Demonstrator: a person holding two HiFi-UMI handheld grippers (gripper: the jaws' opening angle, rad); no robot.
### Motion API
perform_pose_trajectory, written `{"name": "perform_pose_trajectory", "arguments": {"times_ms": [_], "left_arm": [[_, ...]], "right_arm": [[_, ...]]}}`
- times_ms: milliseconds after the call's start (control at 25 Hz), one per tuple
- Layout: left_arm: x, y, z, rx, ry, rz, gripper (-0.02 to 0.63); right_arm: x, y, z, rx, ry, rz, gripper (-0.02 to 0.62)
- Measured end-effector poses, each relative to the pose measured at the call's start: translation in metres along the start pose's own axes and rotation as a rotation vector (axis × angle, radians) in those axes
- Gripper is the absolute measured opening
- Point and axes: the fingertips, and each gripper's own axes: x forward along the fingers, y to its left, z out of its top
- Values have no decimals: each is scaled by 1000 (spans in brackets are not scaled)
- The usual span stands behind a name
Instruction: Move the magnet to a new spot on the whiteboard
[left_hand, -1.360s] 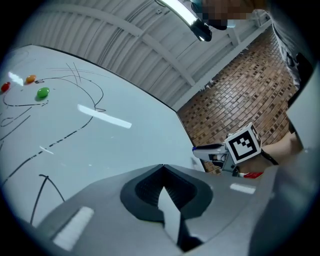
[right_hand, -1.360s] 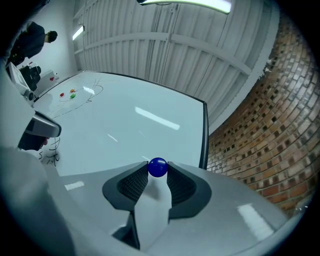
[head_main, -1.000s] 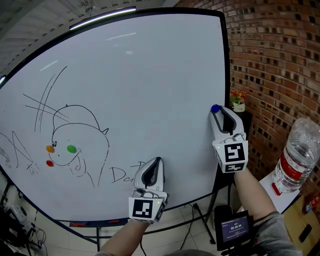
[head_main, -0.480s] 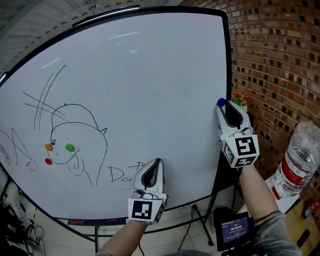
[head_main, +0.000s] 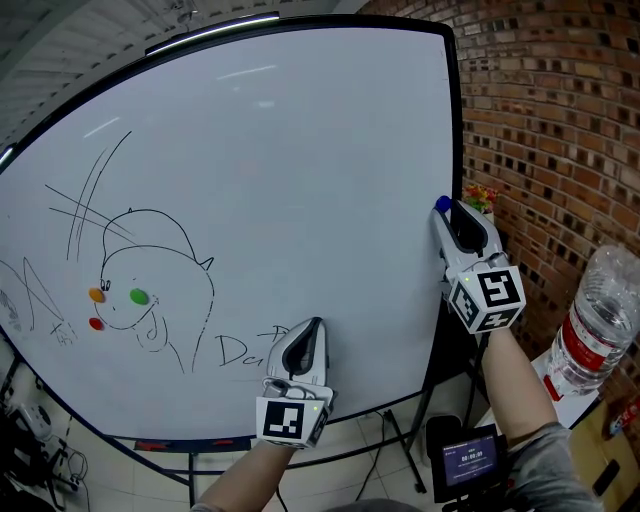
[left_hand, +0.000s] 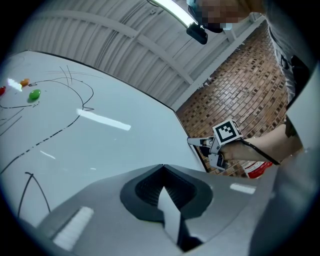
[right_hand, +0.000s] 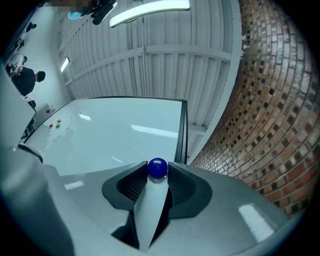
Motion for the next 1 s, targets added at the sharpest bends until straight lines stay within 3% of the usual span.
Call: {"name": "perform_pose_trajectory", "arguments": {"times_ms": [640, 1000], "left_arm": [[-15, 10, -1, -19, 22, 18, 2], [-64, 49, 7, -48, 46, 49, 0]], "right_arm": [[-16, 13, -6, -18, 30, -20, 141], [-31, 89, -15, -26, 102, 5, 124]]}}
